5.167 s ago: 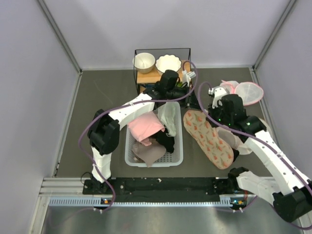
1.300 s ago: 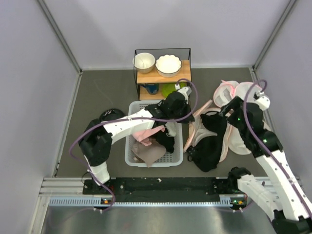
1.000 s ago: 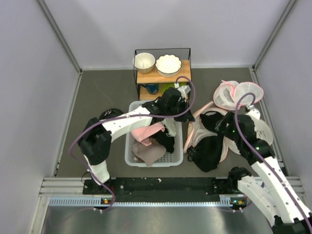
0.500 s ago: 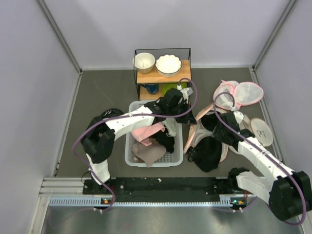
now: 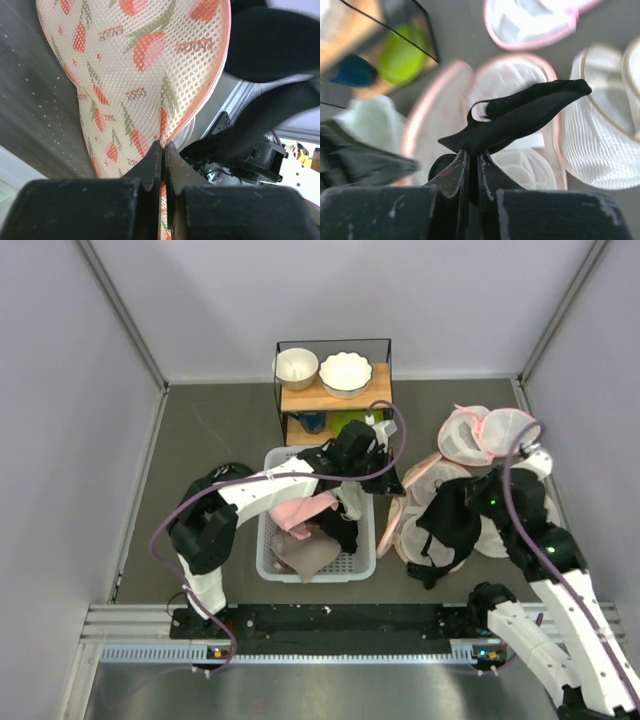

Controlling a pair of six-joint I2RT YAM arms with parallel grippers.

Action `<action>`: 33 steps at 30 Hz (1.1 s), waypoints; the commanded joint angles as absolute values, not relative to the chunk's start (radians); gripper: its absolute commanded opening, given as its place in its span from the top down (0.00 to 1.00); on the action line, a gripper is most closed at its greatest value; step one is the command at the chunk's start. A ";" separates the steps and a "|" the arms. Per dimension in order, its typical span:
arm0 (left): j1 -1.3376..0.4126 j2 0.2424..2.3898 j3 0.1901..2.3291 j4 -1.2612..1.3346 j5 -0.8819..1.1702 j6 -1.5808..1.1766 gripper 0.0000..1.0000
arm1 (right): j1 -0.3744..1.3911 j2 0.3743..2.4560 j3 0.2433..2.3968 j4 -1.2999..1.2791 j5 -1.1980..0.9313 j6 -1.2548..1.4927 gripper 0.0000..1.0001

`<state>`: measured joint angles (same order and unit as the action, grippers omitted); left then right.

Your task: Unzip the laundry bag and remove the bra

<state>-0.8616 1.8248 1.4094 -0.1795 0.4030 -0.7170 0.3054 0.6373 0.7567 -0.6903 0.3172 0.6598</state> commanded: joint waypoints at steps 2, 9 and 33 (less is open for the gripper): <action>-0.871 1.865 1.477 -0.123 0.437 -0.745 1.00 | 0.299 0.580 1.072 -0.814 0.360 0.568 1.00; -0.963 1.956 1.629 -0.207 0.521 -0.696 0.38 | 0.299 0.665 1.406 -0.821 0.403 0.482 1.00; -0.283 1.103 1.169 -0.540 0.287 -0.561 0.17 | 0.575 1.050 1.396 -0.354 -0.046 0.673 1.00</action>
